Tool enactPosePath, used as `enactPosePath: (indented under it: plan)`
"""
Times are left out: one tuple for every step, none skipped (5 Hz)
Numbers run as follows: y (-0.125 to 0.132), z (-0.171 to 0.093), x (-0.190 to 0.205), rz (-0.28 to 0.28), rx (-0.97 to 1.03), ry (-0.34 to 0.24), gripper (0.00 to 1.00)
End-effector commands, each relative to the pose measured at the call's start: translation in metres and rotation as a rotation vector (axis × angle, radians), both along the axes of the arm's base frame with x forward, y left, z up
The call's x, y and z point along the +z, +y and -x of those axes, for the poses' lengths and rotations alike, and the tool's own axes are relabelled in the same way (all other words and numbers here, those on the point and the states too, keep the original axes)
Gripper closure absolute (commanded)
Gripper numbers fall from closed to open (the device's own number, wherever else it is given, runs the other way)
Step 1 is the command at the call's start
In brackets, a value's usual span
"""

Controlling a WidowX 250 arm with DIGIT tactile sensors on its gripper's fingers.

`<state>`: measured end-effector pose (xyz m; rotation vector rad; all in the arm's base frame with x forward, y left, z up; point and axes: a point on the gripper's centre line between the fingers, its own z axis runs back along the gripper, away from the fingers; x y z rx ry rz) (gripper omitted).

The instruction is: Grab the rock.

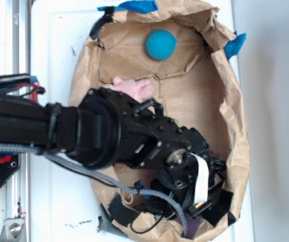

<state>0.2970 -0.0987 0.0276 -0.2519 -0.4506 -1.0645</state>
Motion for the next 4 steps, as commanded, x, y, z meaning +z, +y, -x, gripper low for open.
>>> enactPosePath:
  plan:
    - [-0.001,0.001,0.022,-0.003,0.004,-0.051,1.0]
    - [0.024,0.005,0.053,0.013,0.105,-0.077,1.0]
    - [0.058,-0.01,0.102,0.044,0.269,-0.113,1.0]
    - [0.074,-0.004,0.144,-0.095,0.501,0.101,1.0]
